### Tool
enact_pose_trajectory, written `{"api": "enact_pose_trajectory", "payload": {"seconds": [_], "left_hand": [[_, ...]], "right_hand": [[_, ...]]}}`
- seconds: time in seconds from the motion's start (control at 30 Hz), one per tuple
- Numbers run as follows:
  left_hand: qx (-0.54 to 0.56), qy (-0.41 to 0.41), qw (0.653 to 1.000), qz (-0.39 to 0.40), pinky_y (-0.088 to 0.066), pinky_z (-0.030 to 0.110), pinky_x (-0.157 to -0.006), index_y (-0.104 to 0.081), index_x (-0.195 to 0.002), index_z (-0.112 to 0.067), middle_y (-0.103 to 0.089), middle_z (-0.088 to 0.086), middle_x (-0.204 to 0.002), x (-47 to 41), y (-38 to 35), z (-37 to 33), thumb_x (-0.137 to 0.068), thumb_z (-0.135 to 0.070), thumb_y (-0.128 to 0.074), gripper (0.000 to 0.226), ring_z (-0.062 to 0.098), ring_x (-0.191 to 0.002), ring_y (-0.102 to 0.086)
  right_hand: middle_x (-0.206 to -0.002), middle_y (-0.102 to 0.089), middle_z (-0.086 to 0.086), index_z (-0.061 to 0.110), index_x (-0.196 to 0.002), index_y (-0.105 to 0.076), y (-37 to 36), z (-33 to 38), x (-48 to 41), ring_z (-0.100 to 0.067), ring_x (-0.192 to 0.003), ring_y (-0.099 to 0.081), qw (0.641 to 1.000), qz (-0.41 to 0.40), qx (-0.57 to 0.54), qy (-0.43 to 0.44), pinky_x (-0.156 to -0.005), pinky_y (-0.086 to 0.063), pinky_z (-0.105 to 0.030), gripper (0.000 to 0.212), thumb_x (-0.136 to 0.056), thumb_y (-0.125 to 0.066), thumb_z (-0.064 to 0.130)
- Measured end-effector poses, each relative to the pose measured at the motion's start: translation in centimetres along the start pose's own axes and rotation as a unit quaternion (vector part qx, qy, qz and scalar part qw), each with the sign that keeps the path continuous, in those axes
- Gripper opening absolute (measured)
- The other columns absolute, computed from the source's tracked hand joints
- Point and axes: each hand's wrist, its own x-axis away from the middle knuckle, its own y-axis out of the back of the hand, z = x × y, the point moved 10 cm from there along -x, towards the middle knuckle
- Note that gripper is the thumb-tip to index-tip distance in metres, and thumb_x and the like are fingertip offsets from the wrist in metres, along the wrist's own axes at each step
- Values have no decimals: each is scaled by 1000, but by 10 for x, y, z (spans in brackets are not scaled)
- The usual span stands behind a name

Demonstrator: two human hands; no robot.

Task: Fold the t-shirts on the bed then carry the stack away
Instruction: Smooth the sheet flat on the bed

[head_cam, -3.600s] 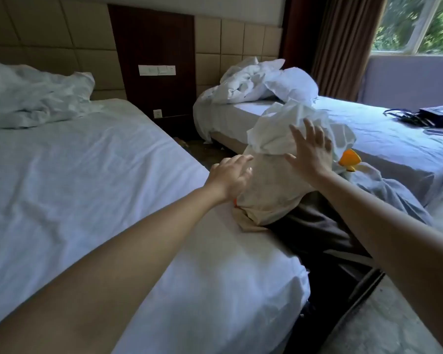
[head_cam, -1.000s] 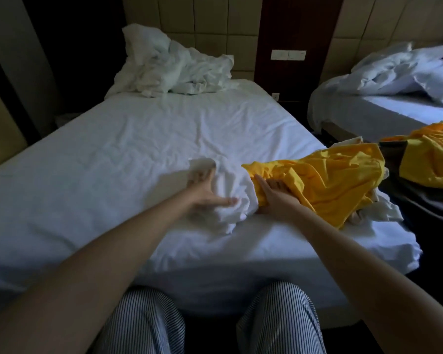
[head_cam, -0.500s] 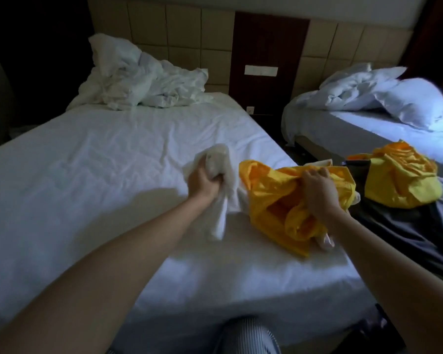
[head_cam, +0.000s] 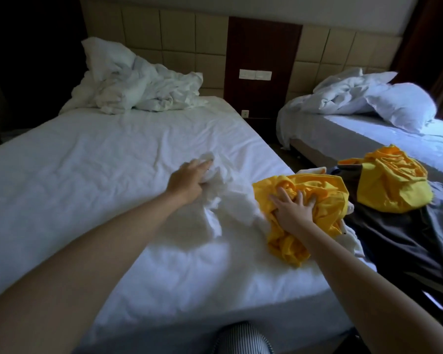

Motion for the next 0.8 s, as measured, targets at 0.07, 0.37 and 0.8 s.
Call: {"api": "enact_pose_trajectory", "payload": {"seconds": [0.07, 0.37, 0.8], "left_hand": [[14, 82, 995, -56, -40, 39, -94, -26, -148, -25, -40, 12, -141, 1, 39, 44, -91, -15, -51, 63, 34, -123, -44], [410, 277, 867, -62, -48, 34, -82, -55, -127, -13, -61, 10, -122, 68, 54, 115, -94, -33, -53, 38, 24, -101, -59], [314, 291, 903, -36, -43, 34, -71, -67, -98, -5, -65, 19, -97, 141, 91, 169, -96, -25, -45, 30, 32, -93, -62]], "right_hand": [[-158, 11, 2, 40, -148, -6, -2, -5, 3, -45, -140, 12, 1000, 17, 1, -22, -103, 8, -71, 52, -100, -25, 38], [-158, 2, 2, 34, -149, -9, 53, 161, 34, -27, -145, -1, 958, -32, -245, 145, -115, -4, -48, 72, -92, -52, 44], [-105, -55, -2, 7, -127, -53, 84, 274, 77, -13, -98, -51, 856, -15, -465, 228, -75, -36, -15, 45, -86, -67, 18]]}}
